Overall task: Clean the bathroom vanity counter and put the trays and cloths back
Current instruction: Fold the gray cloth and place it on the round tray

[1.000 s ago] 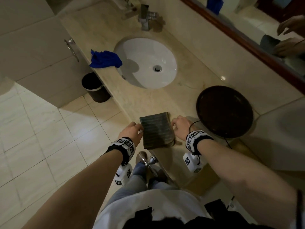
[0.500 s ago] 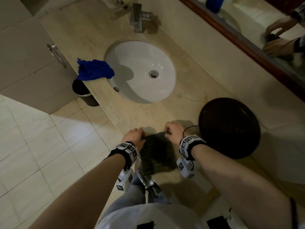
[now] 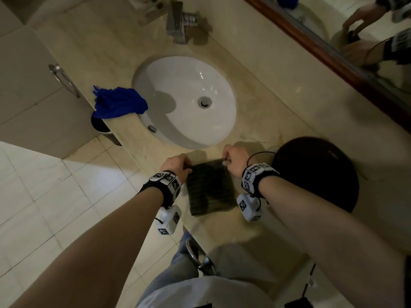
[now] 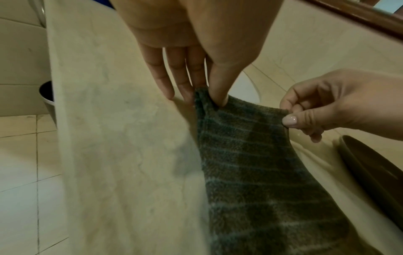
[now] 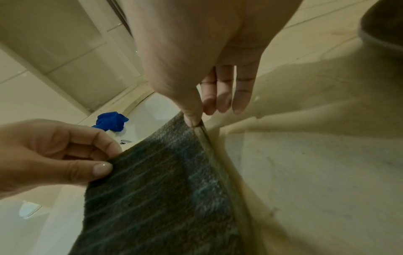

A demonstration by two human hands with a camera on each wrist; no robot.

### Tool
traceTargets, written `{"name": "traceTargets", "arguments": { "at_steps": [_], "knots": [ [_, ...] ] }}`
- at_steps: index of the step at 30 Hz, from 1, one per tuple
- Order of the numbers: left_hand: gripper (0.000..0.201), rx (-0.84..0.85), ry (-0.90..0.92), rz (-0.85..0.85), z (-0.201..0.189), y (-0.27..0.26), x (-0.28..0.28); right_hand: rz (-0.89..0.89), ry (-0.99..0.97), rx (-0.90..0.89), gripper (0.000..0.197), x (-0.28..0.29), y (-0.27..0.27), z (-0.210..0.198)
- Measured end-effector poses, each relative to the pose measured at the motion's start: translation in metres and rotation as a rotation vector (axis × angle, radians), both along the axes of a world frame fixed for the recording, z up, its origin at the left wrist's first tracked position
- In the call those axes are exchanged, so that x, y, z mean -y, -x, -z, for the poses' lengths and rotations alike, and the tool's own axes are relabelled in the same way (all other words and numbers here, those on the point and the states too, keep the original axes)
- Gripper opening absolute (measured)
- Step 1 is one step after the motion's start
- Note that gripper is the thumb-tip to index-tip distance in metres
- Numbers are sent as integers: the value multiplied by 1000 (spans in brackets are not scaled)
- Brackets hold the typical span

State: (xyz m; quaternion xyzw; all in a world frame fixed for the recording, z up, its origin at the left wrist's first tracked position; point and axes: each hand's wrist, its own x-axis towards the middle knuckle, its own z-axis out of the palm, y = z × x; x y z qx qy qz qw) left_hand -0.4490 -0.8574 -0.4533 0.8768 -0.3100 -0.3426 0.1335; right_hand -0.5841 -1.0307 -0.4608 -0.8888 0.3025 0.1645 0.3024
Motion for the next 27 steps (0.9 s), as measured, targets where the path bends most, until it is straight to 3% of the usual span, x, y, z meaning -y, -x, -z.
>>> {"name": "traceTargets", "arguments": {
  "at_steps": [14,20,25,27],
  "knots": [
    [23,111,107,112,-34,49,-39,36,34,101,11,-42,64,-28],
    [30,91,33,198,-21,92,-71,-15,43,22,17,-72,105,-12],
    [30,104,14,147,-10,113,-89,-29,15,-41,29,-82,123,-8],
    [27,99,41,137,-10,109,-89,-15,24,-27,25,-76,123,-11]
  ]
}}
